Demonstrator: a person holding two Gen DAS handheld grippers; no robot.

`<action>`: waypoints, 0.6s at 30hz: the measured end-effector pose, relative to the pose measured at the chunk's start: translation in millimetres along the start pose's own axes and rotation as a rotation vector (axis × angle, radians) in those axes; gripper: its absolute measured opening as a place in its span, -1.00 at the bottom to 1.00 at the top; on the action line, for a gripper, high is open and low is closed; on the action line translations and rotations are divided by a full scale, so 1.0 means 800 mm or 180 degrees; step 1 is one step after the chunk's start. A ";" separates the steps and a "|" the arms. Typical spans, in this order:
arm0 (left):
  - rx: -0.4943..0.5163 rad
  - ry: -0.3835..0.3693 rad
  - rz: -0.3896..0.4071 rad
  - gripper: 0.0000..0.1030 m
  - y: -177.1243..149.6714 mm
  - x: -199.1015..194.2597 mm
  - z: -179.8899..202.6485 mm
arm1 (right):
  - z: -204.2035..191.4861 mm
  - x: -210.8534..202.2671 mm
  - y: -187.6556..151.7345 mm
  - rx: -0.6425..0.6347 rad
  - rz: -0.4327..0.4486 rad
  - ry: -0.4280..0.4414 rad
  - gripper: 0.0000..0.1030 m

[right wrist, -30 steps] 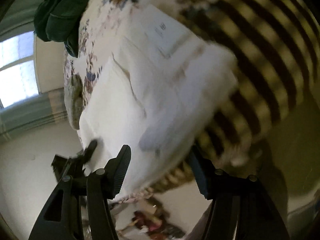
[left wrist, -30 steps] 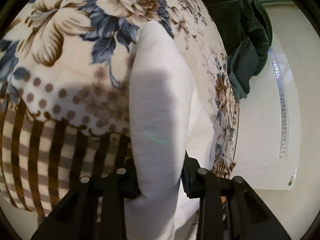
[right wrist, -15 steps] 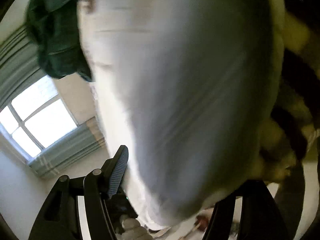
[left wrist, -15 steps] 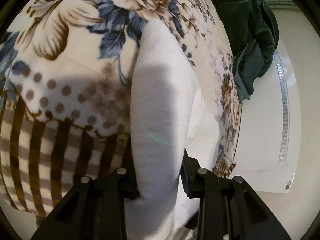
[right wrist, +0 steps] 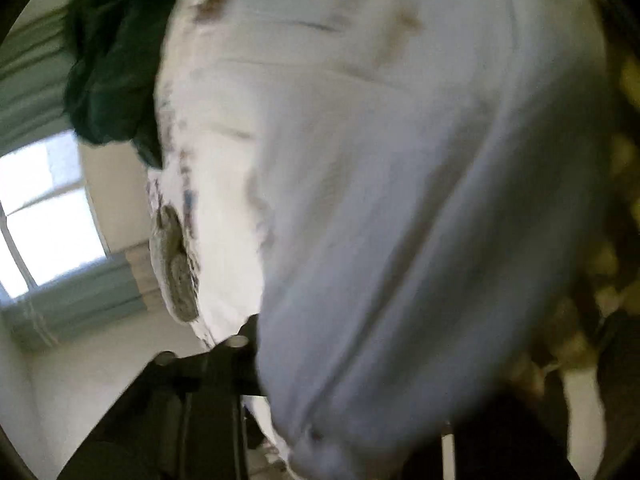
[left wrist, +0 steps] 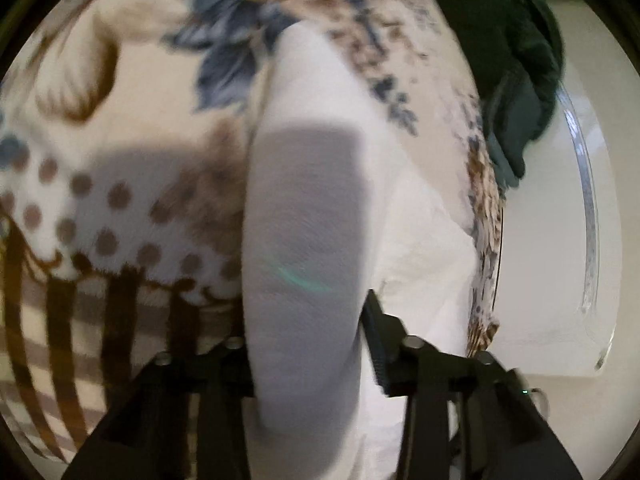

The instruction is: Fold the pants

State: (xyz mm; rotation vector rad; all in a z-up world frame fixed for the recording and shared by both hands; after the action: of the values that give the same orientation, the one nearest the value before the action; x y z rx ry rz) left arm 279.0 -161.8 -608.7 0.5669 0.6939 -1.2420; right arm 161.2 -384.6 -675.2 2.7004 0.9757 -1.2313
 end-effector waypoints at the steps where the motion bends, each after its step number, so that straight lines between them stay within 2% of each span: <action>1: 0.0049 -0.0016 0.0041 -0.48 -0.002 -0.007 0.007 | -0.011 -0.008 -0.004 -0.0095 0.0073 -0.0020 -0.44; 5: 0.0102 -0.0119 0.0216 -0.51 0.000 -0.045 0.037 | -0.060 -0.039 -0.009 -0.0516 0.0275 -0.0126 -0.49; 10: 0.0100 -0.0203 0.0367 -0.51 0.028 -0.099 0.063 | -0.131 -0.067 -0.012 -0.0919 0.0342 -0.0130 -0.50; 13: 0.0095 -0.0305 0.0472 -0.51 0.061 -0.136 0.077 | -0.179 -0.084 -0.027 -0.1102 0.0376 -0.0070 -0.51; 15: 0.0116 -0.0358 0.0536 -0.51 0.089 -0.156 0.082 | -0.233 -0.074 -0.030 -0.1221 0.0414 -0.0004 -0.51; 18: 0.0245 -0.0400 0.0621 -0.51 0.153 -0.190 0.086 | -0.312 -0.045 -0.034 -0.1361 0.0486 0.0081 -0.51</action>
State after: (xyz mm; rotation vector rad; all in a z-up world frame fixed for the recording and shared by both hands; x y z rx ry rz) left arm 383.3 -84.4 -447.8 0.6000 0.4755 -1.1148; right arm 297.0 -316.5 -471.7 2.4061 0.8929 -0.8477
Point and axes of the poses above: each gripper's, at about its wrist camera, not at the fingertips, and x roughly the way its jaws point, z to its right, y to its top, the point moved 6 cm from there along x, roughly the way its jaws point, and after that the axes turned 4 degrees about -y, right-handed, at the moved point
